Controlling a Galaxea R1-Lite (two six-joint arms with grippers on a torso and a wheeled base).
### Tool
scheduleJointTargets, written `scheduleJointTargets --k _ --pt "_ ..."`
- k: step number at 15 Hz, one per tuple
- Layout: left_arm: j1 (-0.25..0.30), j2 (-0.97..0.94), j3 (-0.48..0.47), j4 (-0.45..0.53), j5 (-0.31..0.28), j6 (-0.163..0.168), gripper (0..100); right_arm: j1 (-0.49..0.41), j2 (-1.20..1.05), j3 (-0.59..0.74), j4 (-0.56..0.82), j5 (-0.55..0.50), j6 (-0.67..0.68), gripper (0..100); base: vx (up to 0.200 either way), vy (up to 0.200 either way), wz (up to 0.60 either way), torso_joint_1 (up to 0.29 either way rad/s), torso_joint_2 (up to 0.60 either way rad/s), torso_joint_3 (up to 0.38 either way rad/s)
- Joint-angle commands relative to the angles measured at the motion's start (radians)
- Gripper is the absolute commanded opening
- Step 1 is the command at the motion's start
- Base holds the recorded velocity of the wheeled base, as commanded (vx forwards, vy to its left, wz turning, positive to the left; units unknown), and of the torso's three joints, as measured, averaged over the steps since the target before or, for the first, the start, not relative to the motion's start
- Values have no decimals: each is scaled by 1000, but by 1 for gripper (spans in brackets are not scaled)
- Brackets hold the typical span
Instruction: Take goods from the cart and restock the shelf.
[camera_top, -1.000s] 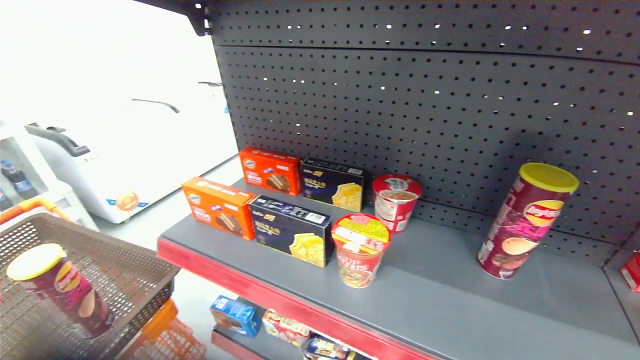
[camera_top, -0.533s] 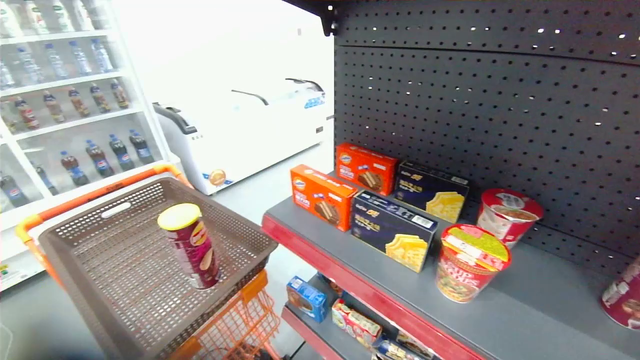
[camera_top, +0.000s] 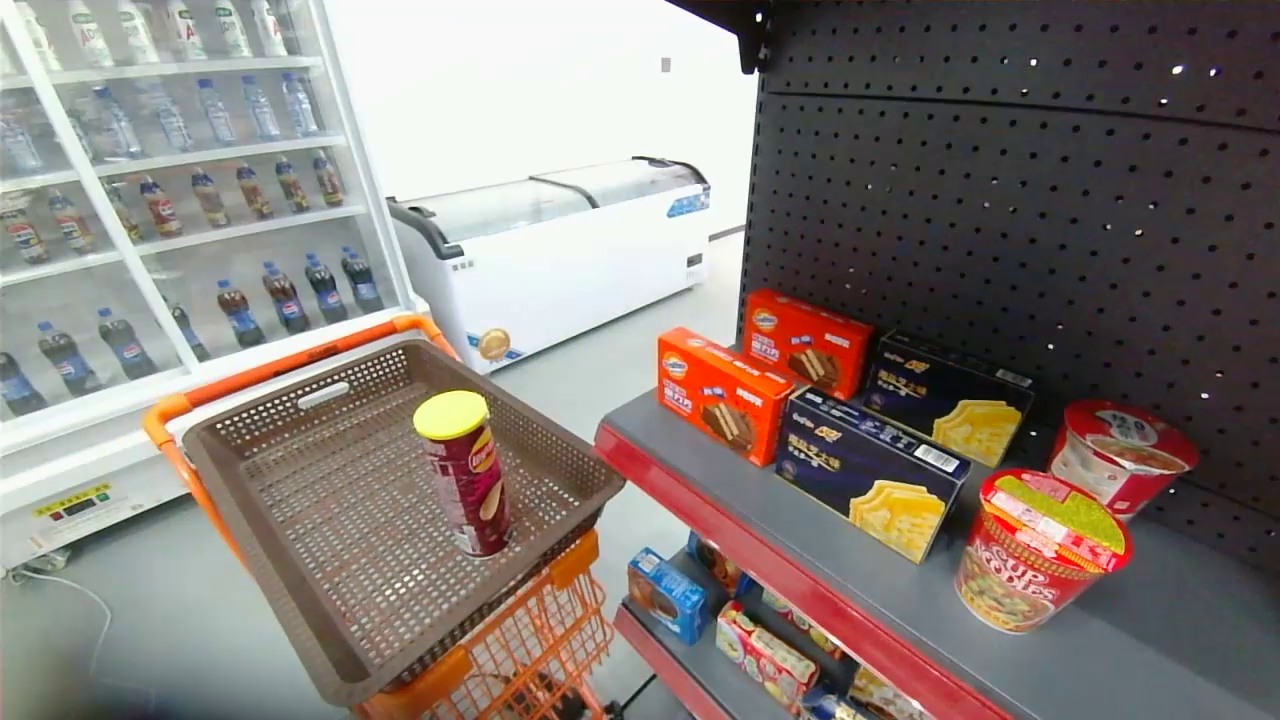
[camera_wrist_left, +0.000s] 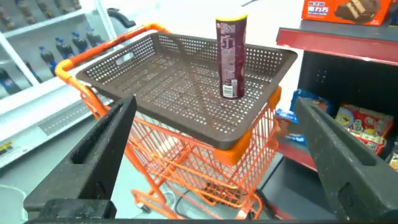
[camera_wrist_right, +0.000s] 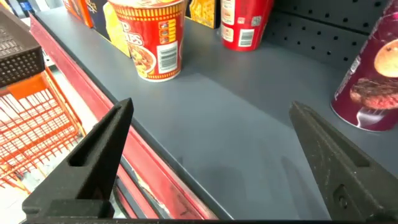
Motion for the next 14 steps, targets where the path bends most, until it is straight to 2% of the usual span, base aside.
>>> scheduleJointTargets --k 1,3,4,5,7,9,10,12,14 --pt "12 394 -273 25 4 7 100 -1 0 0 0 1 0 100 0 0 0 0 0 0" --pt "13 654 -382 -6 27 2 100 1 0 0 0 1 0 100 0 0 0 0 0 0" --pt "12 713 -401 -17 34 4 100 1 0 0 0 1 0 100 0 0 0 0 0 0" --pt "-24 820 -424 -12 32 -1 100 1 0 0 0 1 0 100 0 0 0 0 0 0" --pt "-8 964 -413 -23 -19 -21 100 1 0 0 0 1 0 100 0 0 0 0 0 0" --pt "18 1156 -407 -126 -25 -21 100 1 0 0 0 1 0 100 0 0 0 0 0 0" --pt "19 1201 -422 -159 -23 -19 100 1 0 0 0 1 0 100 0 0 0 0 0 0" --pt "16 1328 -468 -221 -28 6 100 1 0 0 0 1 0 100 0 0 0 0 0 0" --pt "7 1444 -499 -328 -51 2 100 1 0 0 0 1 0 100 0 0 0 0 0 0"
